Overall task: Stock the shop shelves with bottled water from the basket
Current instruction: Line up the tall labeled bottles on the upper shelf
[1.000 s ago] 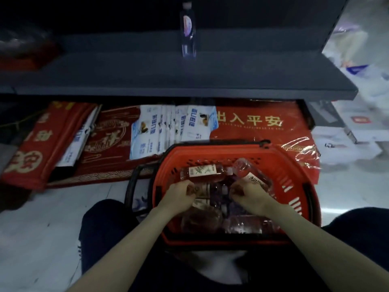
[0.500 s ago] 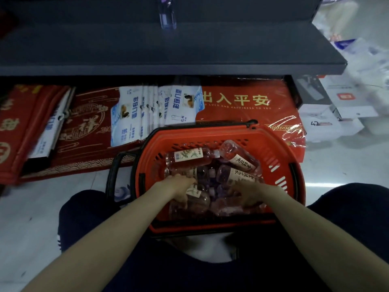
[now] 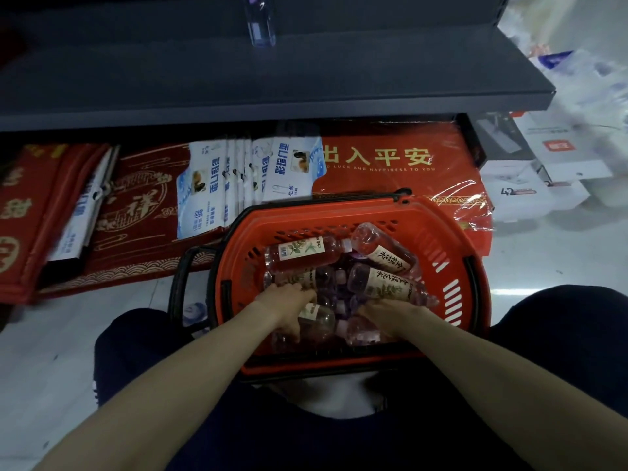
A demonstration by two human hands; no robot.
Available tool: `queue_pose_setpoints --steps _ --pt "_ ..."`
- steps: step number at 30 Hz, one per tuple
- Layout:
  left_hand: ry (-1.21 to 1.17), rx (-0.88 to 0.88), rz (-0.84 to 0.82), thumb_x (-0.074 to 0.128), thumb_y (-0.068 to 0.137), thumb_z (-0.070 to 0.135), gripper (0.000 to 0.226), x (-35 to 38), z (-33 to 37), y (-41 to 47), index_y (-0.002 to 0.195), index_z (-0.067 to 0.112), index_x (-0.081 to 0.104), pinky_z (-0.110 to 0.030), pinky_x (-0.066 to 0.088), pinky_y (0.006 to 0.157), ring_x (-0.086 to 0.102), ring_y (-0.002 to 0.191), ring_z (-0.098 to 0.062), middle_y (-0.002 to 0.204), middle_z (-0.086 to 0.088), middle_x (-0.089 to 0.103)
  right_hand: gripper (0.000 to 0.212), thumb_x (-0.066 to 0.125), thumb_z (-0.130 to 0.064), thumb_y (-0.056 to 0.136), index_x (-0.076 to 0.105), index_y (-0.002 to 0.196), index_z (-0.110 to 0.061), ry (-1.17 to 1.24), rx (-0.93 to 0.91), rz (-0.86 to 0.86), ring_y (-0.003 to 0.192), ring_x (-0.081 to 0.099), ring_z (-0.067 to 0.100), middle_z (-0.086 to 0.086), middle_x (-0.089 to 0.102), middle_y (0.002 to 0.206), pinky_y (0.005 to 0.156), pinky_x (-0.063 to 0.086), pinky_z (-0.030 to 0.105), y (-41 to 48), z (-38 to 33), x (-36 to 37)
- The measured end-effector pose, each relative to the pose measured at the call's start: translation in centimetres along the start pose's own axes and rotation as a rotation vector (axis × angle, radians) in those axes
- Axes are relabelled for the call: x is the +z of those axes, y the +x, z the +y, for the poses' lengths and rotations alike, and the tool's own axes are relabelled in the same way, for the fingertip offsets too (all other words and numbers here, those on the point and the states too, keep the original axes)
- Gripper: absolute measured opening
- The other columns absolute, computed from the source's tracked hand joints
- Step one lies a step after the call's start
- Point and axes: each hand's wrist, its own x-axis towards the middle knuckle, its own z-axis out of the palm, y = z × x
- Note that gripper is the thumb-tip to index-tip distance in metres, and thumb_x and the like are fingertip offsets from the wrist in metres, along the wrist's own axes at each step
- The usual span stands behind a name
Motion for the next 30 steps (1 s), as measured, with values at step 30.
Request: queue_pose_setpoints --steps 30 --pt "-1.395 -0.184 0.66 0.085 0.07 0.049 0.044 -5.5 0.8 -2.9 0.107 0.044 0.063 -0.043 0.054 0.093 0.071 0.099 -0.015 0.102 0.009 0.075 0.056 0.082 -0.035 0.085 0.063 0.128 -0.006 2.052 0.279 0.741 0.105 0.071 0.039 0.017 0.072 0.118 0.084 0.062 0.057 -2.8 1.1 -7.9"
